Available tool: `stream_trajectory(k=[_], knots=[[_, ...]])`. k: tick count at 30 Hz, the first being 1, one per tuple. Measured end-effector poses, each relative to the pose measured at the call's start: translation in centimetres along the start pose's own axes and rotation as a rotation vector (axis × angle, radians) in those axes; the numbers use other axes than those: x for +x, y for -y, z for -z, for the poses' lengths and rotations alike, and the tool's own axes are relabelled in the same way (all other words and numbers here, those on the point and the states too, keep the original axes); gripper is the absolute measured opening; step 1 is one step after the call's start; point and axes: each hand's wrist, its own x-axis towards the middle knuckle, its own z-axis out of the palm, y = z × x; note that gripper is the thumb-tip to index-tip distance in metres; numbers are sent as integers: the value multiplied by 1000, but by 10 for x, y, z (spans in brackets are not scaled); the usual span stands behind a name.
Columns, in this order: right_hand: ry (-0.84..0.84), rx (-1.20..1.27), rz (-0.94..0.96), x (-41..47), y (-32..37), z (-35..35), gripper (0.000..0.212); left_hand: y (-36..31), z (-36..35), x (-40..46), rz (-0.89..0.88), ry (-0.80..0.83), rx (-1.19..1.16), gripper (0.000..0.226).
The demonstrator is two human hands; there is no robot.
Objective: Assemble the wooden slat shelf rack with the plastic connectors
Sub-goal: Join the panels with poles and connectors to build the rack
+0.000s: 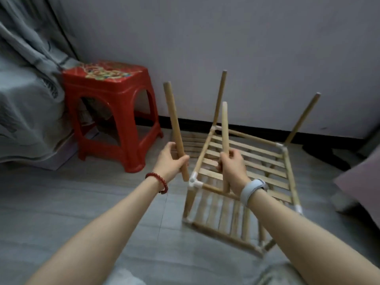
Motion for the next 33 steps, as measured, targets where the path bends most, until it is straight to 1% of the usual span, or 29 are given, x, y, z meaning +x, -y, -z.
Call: stream_trajectory(k=[1,3,5,8,10,12,17,20,26,31,33], knots=[[-52,84,-16,-3,0,13,17,-2,-14,-3,-31,36,58,20],[-98,175,-53,-7,-5,33,20,-4,-33,-6,-78,68,131,24],[-87,202,-77,-10,-14,46,21,1,-45,-5,-81,36,155,27],[-86,193,-65,-7,-26,58,24,18,-49,-1,-44,-53,183,23],[-84,170,-43,-2,-28,60,25,27,-48,2,-43,-95,198,23],[-75,153,-34,4,-30,62,23,30,-51,6,-60,-98,224,23],[-41,109,-35,15,-38,64,19,29,-53,15,-103,-21,406,22],[-39,99,-33,21,-42,64,18,30,-46,19,-93,-19,462,22],[12,33,-29,23,-47,62,21,36,-37,15,-93,1,420,27],[39,-82,-23,22,-49,54,29,41,-42,10,-123,49,475,28],[43,-169,-31,23,-50,50,27,42,-42,12,-117,10,474,27]])
